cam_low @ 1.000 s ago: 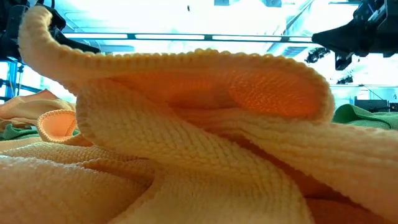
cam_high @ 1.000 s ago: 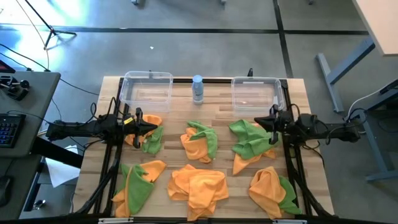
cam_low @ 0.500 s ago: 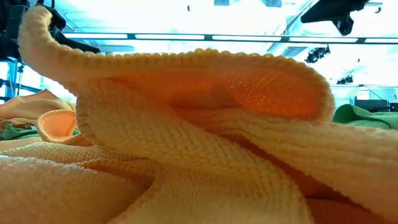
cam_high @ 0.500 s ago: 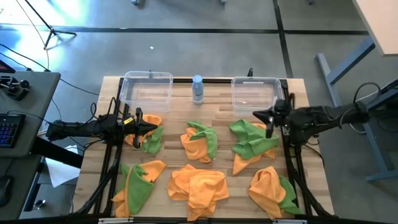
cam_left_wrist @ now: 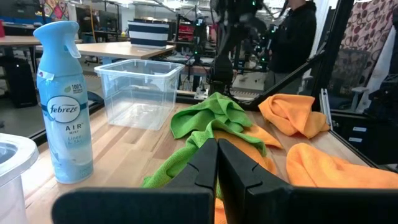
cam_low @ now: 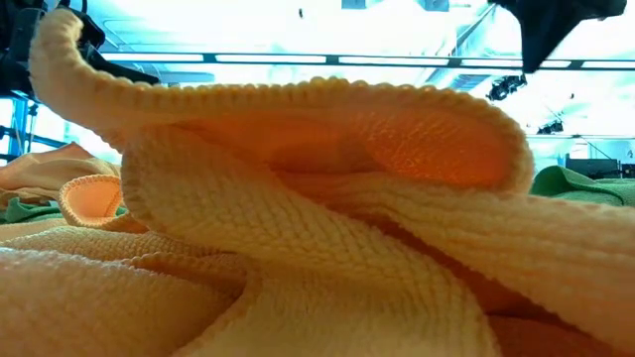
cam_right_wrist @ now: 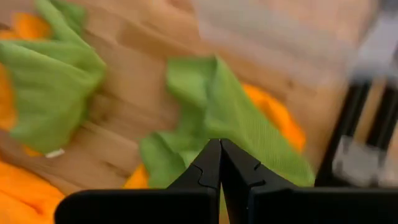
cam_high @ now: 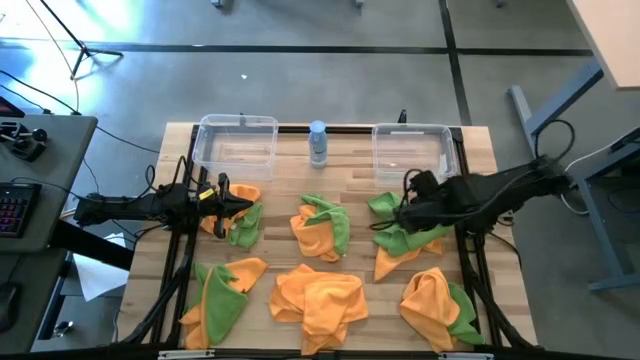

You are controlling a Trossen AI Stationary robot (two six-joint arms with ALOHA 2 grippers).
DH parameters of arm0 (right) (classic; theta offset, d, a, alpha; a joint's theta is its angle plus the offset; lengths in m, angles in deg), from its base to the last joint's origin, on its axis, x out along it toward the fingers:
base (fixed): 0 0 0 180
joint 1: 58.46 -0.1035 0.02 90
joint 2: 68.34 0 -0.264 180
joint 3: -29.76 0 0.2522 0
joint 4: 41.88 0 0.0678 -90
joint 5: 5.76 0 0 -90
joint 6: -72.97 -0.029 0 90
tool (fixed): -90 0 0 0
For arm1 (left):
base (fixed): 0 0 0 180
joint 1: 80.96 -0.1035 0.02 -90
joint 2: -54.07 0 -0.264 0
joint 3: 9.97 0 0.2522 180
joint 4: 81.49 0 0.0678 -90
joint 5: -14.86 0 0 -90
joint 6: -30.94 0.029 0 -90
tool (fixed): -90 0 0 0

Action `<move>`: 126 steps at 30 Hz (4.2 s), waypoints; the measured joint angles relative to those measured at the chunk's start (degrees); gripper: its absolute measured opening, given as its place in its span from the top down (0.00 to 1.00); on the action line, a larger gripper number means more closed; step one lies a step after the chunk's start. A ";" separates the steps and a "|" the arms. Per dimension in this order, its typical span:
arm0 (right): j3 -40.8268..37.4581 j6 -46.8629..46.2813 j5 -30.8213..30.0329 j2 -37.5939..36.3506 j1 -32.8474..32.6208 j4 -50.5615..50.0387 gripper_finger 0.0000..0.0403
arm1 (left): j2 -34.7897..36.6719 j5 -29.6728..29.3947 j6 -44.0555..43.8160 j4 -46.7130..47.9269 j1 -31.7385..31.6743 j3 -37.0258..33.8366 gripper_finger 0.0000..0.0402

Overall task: Sort microfiber towel by color & place in baskets
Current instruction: Put the green towel into the right transparent bin

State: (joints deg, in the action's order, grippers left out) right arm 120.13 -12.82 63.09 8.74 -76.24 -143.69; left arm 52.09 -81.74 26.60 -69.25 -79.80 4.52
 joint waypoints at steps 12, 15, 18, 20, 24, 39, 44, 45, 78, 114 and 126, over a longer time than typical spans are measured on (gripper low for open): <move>-11.71 -14.42 13.54 2.86 -1.85 10.75 0.91 | 0.00 0.00 0.01 0.00 0.01 -0.02 1.00; -13.59 -16.17 14.95 2.84 -2.29 13.02 0.79 | -0.02 -0.01 -0.01 0.00 -0.01 0.00 1.00; -15.22 -19.51 15.06 2.80 -2.28 12.92 0.66 | 0.00 -0.01 0.00 -0.01 0.00 -0.02 1.00; -16.64 -21.06 14.77 2.80 -2.25 12.98 0.57 | 0.00 -0.01 -0.01 0.00 -0.01 0.00 1.00; -20.03 -24.86 14.73 2.80 -1.76 15.30 0.41 | 0.00 -0.01 0.01 0.00 -0.01 0.00 1.00; -23.18 -20.75 10.39 4.20 -1.60 17.74 0.27 | -0.02 0.00 0.00 0.00 -0.01 -0.02 1.00; -23.18 -20.30 8.76 5.76 -0.93 17.12 0.27 | 0.00 -0.01 0.01 -0.02 0.01 -0.02 1.00; -23.18 -19.39 8.86 6.27 -0.57 17.90 0.27 | -0.01 0.01 0.00 0.00 0.00 -0.01 1.00; -7.15 -27.72 -0.49 5.64 -6.75 -0.09 0.99 | -0.01 -0.01 0.01 -0.01 0.01 0.00 1.00; 46.51 31.26 -46.39 4.60 19.15 -1.94 1.00 | 0.00 0.01 0.01 0.00 -0.01 -0.02 1.00; 17.35 25.68 -27.98 4.18 32.60 -1.99 1.00 | -0.01 0.01 0.00 -0.02 0.00 -0.02 1.00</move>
State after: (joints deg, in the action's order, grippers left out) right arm 137.48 12.86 35.11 12.91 -43.64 -145.68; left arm 52.08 -81.73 26.60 -69.27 -79.79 4.51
